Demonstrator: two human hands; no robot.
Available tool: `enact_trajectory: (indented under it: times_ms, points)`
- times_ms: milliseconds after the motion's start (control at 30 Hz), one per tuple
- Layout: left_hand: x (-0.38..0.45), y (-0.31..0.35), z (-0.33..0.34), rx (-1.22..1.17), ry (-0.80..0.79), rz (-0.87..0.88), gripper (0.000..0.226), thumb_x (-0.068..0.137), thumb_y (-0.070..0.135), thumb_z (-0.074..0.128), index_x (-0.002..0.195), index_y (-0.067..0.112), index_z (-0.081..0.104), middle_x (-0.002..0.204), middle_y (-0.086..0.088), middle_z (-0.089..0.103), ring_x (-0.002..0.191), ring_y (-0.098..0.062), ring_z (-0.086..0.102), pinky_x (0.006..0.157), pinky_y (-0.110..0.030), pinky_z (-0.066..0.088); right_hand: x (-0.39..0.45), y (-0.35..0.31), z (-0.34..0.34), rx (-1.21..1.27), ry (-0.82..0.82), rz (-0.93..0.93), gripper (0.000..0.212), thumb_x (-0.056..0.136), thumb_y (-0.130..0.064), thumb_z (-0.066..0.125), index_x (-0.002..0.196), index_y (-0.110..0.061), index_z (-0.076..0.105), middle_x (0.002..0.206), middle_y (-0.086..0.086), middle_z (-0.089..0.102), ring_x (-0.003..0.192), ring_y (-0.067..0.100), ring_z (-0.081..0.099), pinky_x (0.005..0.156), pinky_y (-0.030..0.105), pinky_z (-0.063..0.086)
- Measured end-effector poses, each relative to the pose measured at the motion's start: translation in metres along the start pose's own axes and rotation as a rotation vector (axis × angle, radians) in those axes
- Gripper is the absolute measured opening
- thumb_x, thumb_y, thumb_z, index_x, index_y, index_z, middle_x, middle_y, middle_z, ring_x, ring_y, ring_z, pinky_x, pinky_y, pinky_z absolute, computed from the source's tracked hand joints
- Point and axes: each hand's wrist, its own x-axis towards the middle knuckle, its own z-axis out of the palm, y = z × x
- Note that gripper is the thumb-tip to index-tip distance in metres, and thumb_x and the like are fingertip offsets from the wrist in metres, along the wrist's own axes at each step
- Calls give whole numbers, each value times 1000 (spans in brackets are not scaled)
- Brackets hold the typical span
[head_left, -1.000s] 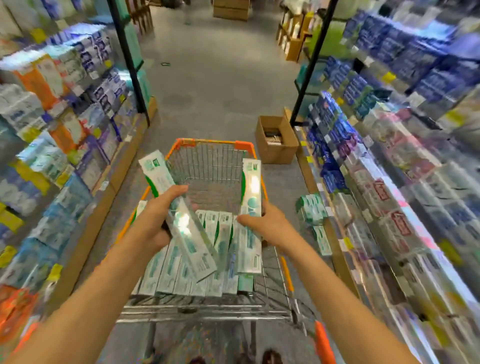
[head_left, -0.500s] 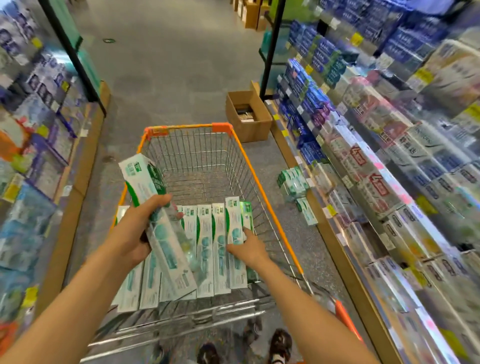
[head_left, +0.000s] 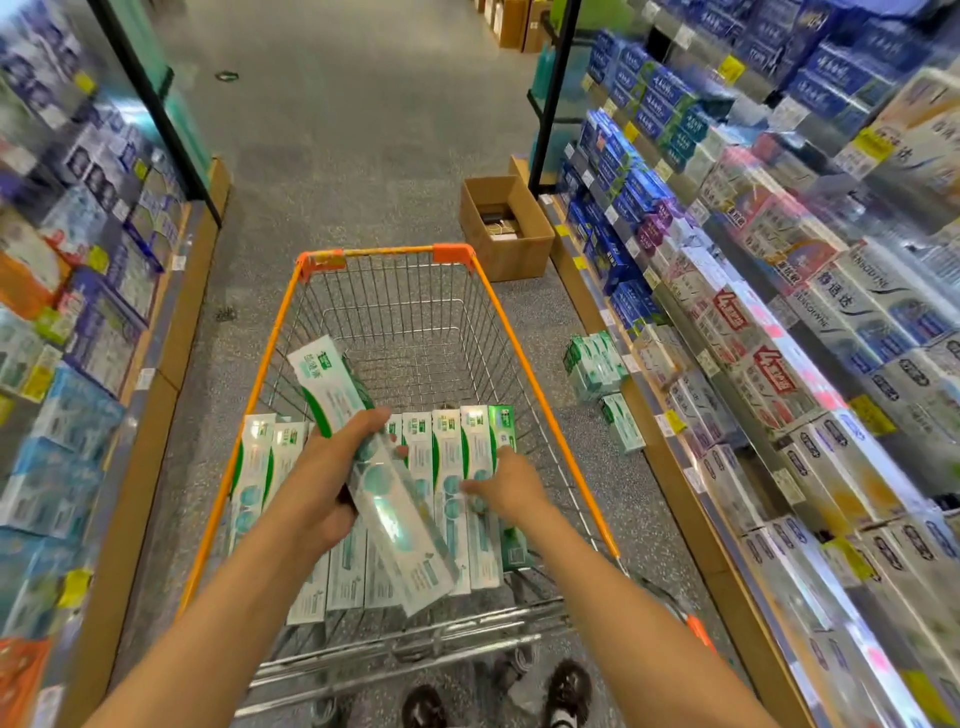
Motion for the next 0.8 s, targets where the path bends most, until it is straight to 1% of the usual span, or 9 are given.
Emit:
enact_trajectory:
  times_ms: [100,200,267,367,467,533,600,667,800]
  points:
    - [1,-3,14,1,2,58,53,85,36,61,132,17,45,99,-7,64,80,-21,67,61,-35,56,-38,-33,-21,335,-43,-264,48,88,-37,64,129,-19,50,118,4,58,106,21,59,92,39,50]
    - [4,-5,30,-37,-28,77,63,81,54,52,132,18,46,110,-10,67,86,-23,69,60,-34,57,-75,-52,-33,340,-220,-455,49,87,-37,64,133,-32,48,114,-8,54,96,11,57,82,24,48]
    - [5,-6,44,-82,-45,72,45,90,55,42,119,22,54,94,-4,73,74,-16,71,52,-28,56,-78,-51,-32,325,-172,-506,65,83,-29,70,140,-35,40,119,-15,53,101,2,54,83,12,44]
    - [6,-10,59,-70,-103,90,30,96,51,34,99,29,55,68,5,73,63,-12,71,49,-25,55,-78,-44,-33,408,-148,-506,73,80,-14,74,139,-39,39,109,-25,59,95,-6,60,85,16,49]
    - [4,-10,65,11,-106,66,40,96,53,32,116,25,52,89,-3,73,77,-18,72,58,-31,57,-77,-32,-41,399,-94,-492,71,79,-14,74,137,-37,43,108,-15,62,95,1,63,85,23,53]
    - [7,-14,60,322,-53,143,58,94,58,31,137,20,37,128,-10,54,112,-24,58,87,-42,52,-71,-22,-45,400,-14,-450,70,80,-12,73,138,-35,42,103,-15,59,88,-1,61,72,12,52]
    - [10,-19,45,766,103,383,70,93,55,36,149,17,18,147,-14,24,133,-30,30,107,-48,30,-58,-6,-45,445,71,-386,70,82,-9,70,140,-31,39,112,-10,61,89,3,62,70,14,51]
    - [6,-19,28,1002,140,609,73,92,48,39,150,13,11,146,-17,20,134,-29,22,108,-46,23,-42,9,-41,515,114,-307,67,84,-5,67,141,-27,38,116,-6,61,87,3,60,69,16,52]
    - [6,-22,-6,1337,158,714,76,88,50,38,149,9,19,143,-21,26,132,-35,24,106,-50,27,-12,38,-21,498,141,-144,60,87,-6,64,140,-21,40,117,-5,59,91,9,57,81,24,51]
